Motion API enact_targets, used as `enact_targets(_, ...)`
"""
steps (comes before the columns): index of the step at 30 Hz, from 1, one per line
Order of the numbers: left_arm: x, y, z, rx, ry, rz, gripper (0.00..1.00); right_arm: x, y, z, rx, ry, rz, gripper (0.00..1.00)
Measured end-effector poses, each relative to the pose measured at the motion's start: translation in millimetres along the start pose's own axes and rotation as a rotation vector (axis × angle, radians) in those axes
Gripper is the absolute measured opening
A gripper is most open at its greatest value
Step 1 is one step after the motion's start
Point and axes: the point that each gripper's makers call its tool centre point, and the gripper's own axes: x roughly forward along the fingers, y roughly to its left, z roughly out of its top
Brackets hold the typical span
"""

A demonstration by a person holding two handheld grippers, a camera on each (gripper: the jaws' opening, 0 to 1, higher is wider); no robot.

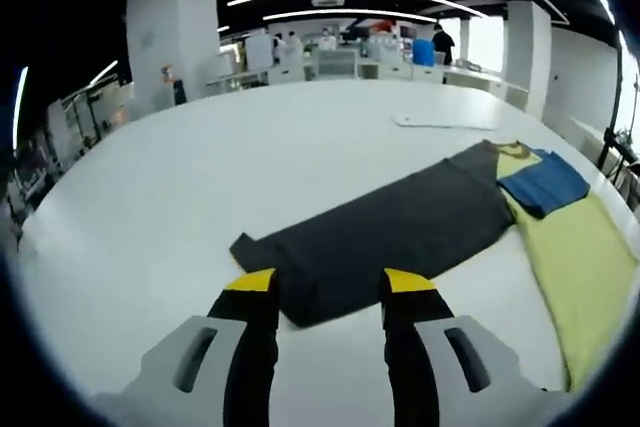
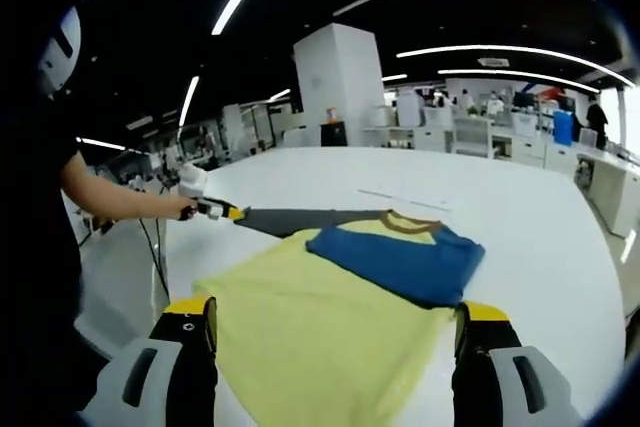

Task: Fold the garment on the visible template until the final outline fits inside the template.

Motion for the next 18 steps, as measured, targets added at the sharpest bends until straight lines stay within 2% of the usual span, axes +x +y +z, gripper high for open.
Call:
enact_targets(8, 9, 14.4, -5.3, -0.003, 0.015, 0.039, 0.26, 2, -2, -9.9, 0.002, 0.026, 0.002, 0.99)
enact_targets(14, 14, 15.3, -7.0, 0.005, 0.016, 0.042, 0.15, 2, -5, -13.9, 0.008, 0.032, -0.011, 0.98)
enact_targets(16, 15, 15.5, -9.6, 0.026, 0.037, 0.044, 0.11, 3, -6, -15.7, 0.004, 0.037, -0.016, 0.99)
enact_targets(18, 16, 14.8, -8.6, 0.032, 0.030, 0.040, 0.10, 3, -6, -18.7, 0.008, 0.049, -0.011, 0.99)
